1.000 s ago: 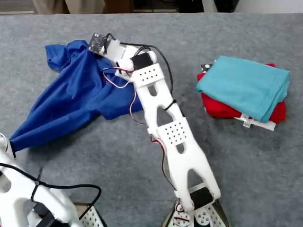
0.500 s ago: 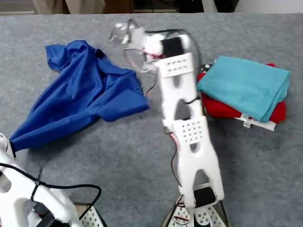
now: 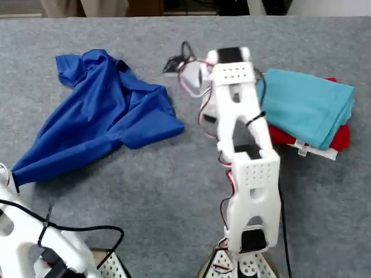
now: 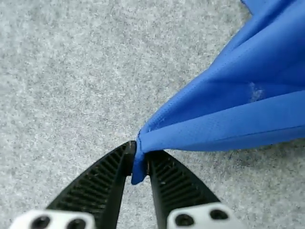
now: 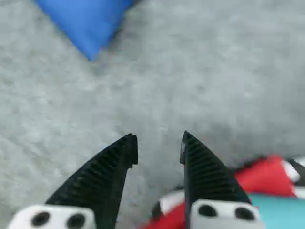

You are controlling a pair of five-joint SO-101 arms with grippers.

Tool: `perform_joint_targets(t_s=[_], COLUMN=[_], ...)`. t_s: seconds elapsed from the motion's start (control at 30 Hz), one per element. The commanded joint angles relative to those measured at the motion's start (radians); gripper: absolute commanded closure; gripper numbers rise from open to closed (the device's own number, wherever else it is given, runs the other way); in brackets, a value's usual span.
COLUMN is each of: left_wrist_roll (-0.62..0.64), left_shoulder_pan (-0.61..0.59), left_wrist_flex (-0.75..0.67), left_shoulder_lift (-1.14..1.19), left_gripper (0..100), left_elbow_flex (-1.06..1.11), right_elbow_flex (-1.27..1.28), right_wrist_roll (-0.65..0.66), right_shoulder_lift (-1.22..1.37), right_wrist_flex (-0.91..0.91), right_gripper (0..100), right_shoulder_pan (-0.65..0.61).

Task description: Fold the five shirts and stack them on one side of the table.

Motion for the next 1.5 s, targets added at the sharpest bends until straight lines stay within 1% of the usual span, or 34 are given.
perform_joint_targets(t_s=[0.0, 0.13, 0.3, 0.5, 0.63, 0.77, 0.83, 1.03, 1.07, 1.17, 1.3, 1.4, 1.47], left_wrist_roll=[0.012, 0.012, 0.012, 0.012, 0.012, 0.012, 0.012, 0.012, 0.012, 0.012, 0.012, 0.012, 0.012], left_shoulder_pan=[0.014, 0.014, 0.009, 0.012, 0.014, 0.009, 0.008, 0.011, 0.011, 0.012, 0.012, 0.011, 0.011], left_wrist_flex=[-0.009, -0.009, -0.009, -0.009, -0.032, -0.095, -0.101, -0.098, -0.098, -0.100, -0.100, -0.100, -0.100], left_shoulder_lift=[-0.018, -0.016, -0.016, -0.016, -0.016, -0.016, -0.016, -0.016, -0.016, -0.016, -0.016, -0.016, -0.016], left_gripper=[98, 98, 98, 98, 98, 98, 98, 98, 98, 98, 98, 98, 98], left_elbow_flex=[-0.002, -0.002, -0.002, 0.000, 0.028, 0.068, 0.069, 0.072, 0.074, 0.074, 0.074, 0.074, 0.071], right_elbow_flex=[0.125, 0.263, 0.348, 0.351, 0.352, 0.351, 0.354, 0.351, 0.351, 0.349, 0.349, 0.349, 0.348], right_wrist_roll=[0.017, 0.017, 0.014, -0.018, -0.025, -0.072, -0.083, -0.101, -0.101, -0.101, -0.120, -0.124, -0.123], right_shoulder_lift=[-0.108, -0.131, -0.131, -0.133, -0.133, -0.127, -0.125, -0.131, -0.131, -0.130, -0.124, -0.130, -0.131], right_wrist_flex=[-0.069, -0.120, -0.175, -0.236, -0.256, -0.311, -0.331, -0.334, -0.334, -0.348, -0.390, -0.387, -0.371], right_gripper=[83.2, 83.2, 83.2, 83.2, 83.2, 83.2, 83.2, 83.3, 84.0, 92.9, 92.8, 93.1, 97.0], right_shoulder_pan=[-0.077, -0.127, -0.127, -0.131, -0.173, -0.232, -0.252, -0.260, -0.260, -0.263, -0.259, -0.259, -0.259])
